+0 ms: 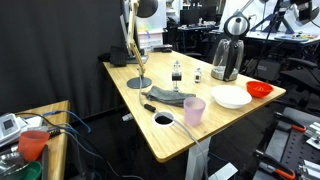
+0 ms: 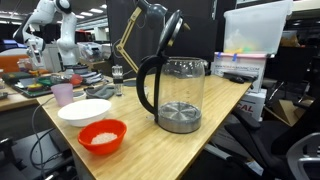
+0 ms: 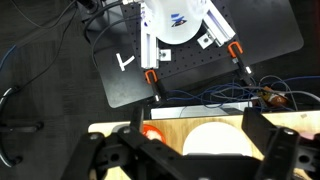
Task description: Pour the white contents out of the orange bowl and into the white bowl
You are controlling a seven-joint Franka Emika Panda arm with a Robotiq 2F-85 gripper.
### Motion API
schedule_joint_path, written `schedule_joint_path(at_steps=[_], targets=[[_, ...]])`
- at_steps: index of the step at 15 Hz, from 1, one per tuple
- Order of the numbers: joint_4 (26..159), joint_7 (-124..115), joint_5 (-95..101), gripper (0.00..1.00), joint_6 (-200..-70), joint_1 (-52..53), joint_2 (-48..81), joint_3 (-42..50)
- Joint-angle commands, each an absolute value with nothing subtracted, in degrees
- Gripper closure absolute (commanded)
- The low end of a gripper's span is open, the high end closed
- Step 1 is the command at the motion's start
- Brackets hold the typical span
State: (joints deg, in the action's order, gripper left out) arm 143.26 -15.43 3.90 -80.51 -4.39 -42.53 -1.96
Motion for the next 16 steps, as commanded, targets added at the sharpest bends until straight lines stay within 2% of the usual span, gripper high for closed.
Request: schedule_joint_path(at_steps=[1, 6, 11, 16], targets=[[143.3, -15.5, 3.1, 0.00, -80.7, -4.8, -42.0, -1.8], [148.1, -18.6, 2.5, 0.00, -87.1, -7.9, -38.4, 1.2], [152.5, -23.2, 8.7, 0.00, -98.9, -13.5, -33.9, 2.6], [152.7, -24.4, 10.3, 0.00, -98.2, -14.2, -32.7, 3.2]])
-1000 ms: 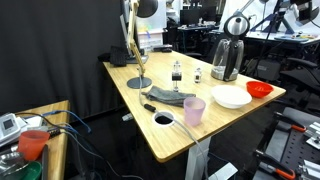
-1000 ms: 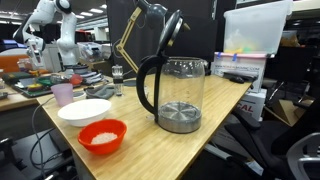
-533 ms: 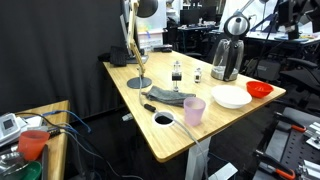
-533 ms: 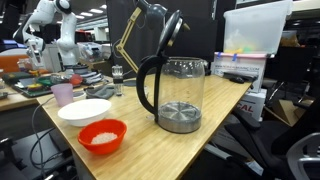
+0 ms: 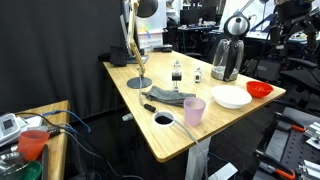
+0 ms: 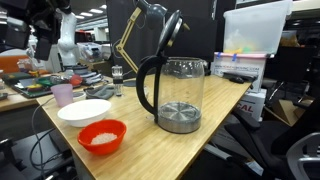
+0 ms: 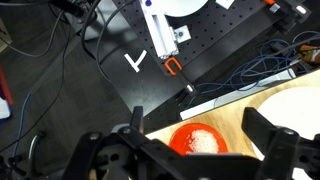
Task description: Pour the white contents out of the orange bowl and into the white bowl
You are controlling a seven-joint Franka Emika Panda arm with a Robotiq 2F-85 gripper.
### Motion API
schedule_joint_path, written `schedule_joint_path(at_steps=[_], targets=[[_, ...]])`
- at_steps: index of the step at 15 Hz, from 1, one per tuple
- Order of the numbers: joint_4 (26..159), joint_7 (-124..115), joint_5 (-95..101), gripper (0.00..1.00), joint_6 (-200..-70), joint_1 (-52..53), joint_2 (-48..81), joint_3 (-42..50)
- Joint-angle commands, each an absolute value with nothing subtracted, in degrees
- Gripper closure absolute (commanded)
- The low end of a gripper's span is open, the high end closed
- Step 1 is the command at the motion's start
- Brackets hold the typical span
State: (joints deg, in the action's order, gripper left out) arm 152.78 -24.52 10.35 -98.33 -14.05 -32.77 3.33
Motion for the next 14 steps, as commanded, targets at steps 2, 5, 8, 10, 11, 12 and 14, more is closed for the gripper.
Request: schedule_joint_path(at_steps=[2, 5, 8, 10, 11, 12, 14], targets=[[152.7, -24.7, 10.3, 0.00, -98.2, -14.2, -32.9, 3.0], [152.7, -24.5, 8.8, 0.00, -98.9, -14.0, -32.3, 3.5], [154.0, -23.9, 4.0, 0.00, -104.8, -14.0, -30.4, 5.7], [155.2, -23.6, 1.2, 0.00, -109.8, -14.8, -28.2, 7.2], [155.9, -23.8, 0.4, 0.00, -112.7, -15.2, -27.1, 7.8], [156.6, -24.2, 0.5, 0.00, -116.4, -15.9, -25.7, 8.4], [157.0, -25.0, 1.8, 0.00, -123.1, -17.5, -22.4, 9.4]])
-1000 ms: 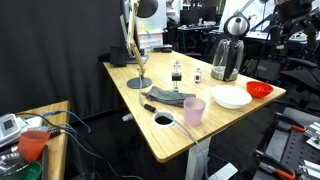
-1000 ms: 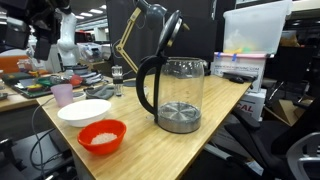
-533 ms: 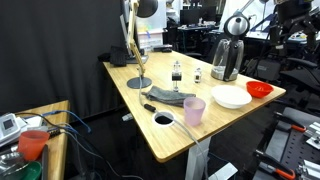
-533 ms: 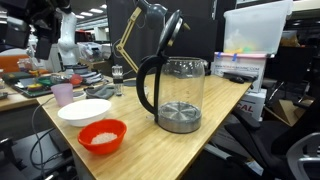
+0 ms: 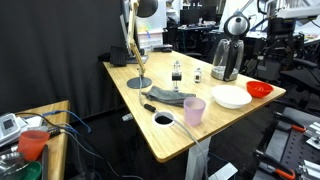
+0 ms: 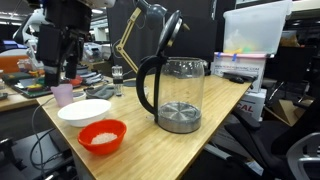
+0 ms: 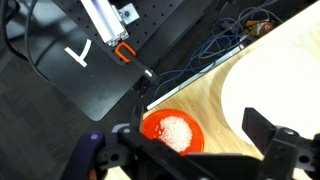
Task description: Pour the white contents out of the orange bowl and into the white bowl
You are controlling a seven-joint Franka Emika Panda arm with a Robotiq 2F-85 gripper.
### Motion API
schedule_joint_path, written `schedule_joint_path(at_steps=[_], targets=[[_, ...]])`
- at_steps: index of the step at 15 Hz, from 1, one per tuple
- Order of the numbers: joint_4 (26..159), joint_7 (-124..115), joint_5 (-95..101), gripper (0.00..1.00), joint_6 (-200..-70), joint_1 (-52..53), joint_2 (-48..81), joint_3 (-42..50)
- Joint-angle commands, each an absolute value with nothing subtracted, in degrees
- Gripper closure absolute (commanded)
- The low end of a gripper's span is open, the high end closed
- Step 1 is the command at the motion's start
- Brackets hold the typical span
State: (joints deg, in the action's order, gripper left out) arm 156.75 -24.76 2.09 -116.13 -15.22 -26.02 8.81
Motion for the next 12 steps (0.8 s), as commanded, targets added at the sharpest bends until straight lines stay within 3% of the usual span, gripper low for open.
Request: schedule_joint_path(at_steps=[1, 3, 4, 12], targets=[[156.9, -25.5, 2.5, 0.00, -126.2, -18.4, -20.8, 9.6], [156.9, -26.9, 5.0, 0.00, -133.1, -20.2, -17.6, 9.7], [157.1, -24.9, 3.1, 0.00, -128.9, -19.2, -19.8, 9.9], [157.0, -26.3, 3.6, 0.00, -132.8, -19.8, -17.4, 10.1]])
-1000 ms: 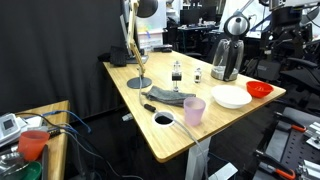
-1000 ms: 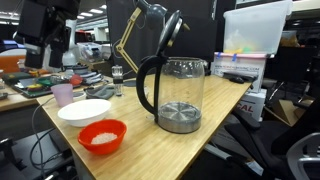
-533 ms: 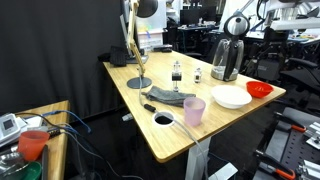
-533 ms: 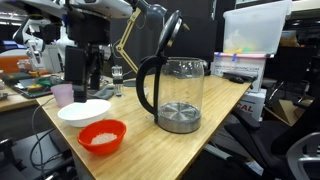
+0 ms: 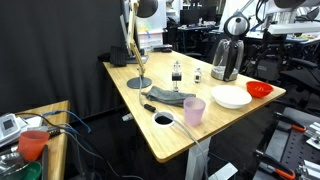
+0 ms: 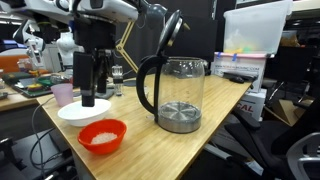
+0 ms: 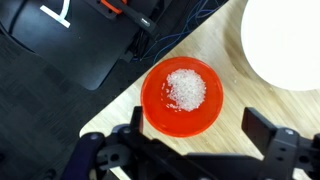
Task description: Pour the white contents out of the orange bowl and into the white bowl
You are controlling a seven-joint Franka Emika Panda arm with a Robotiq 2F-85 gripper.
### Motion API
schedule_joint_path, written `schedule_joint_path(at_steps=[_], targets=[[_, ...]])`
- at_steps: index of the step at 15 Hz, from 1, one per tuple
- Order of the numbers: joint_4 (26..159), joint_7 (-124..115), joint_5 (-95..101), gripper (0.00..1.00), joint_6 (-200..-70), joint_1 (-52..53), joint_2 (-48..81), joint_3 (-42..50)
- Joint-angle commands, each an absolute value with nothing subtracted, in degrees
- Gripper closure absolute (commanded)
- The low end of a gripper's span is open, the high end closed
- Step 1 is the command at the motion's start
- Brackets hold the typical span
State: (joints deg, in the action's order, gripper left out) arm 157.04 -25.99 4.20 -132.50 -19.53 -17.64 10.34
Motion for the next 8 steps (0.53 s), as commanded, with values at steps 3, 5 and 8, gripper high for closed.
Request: schedule_joint_path(at_steps=[3, 5, 8], targets=[[157.7, -28.5, 3.2, 0.00, -136.1, -20.3, -16.7, 10.3], [158.0, -29.7, 3.0, 0.00, -137.6, -20.7, -15.9, 10.5], [158.8, -31.3, 2.9, 0.00, -140.8, -21.0, -14.0, 10.9]])
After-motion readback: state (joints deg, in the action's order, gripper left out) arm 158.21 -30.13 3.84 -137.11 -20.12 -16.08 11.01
